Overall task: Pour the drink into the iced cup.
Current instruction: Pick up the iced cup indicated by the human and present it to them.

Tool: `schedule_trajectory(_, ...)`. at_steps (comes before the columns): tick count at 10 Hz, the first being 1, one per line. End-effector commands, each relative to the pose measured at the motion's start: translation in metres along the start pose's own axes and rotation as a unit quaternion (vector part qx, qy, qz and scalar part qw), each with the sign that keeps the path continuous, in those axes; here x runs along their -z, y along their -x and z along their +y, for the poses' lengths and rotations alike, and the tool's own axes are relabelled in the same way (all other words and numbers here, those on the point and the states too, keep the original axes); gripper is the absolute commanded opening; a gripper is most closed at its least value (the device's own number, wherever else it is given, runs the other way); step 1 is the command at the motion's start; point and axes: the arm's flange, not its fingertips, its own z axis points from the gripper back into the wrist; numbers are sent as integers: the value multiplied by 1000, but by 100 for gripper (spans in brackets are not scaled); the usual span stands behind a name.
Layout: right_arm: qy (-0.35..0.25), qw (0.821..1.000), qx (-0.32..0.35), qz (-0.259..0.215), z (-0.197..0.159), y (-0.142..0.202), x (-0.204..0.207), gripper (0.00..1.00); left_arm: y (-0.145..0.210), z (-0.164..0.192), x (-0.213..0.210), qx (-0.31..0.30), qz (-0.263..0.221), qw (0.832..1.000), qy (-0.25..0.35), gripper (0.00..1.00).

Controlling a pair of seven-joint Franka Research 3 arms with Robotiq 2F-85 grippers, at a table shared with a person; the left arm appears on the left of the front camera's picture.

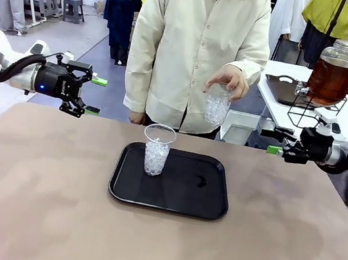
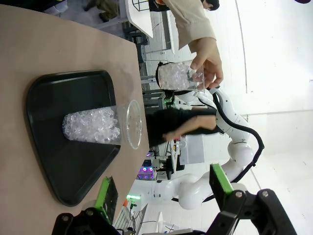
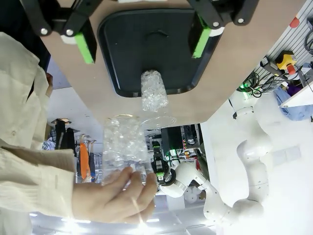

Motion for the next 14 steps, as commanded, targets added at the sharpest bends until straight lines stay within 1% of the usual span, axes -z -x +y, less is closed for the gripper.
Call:
schedule_trajectory(1,0,1000,-3,1,0,-4,2,100,0,-1,0,1,0,1000,-1,100)
schedule_trajectory(14,0,1000,-3,1,0,-4,2,100,0,-1,0,1,0,1000,-1,100)
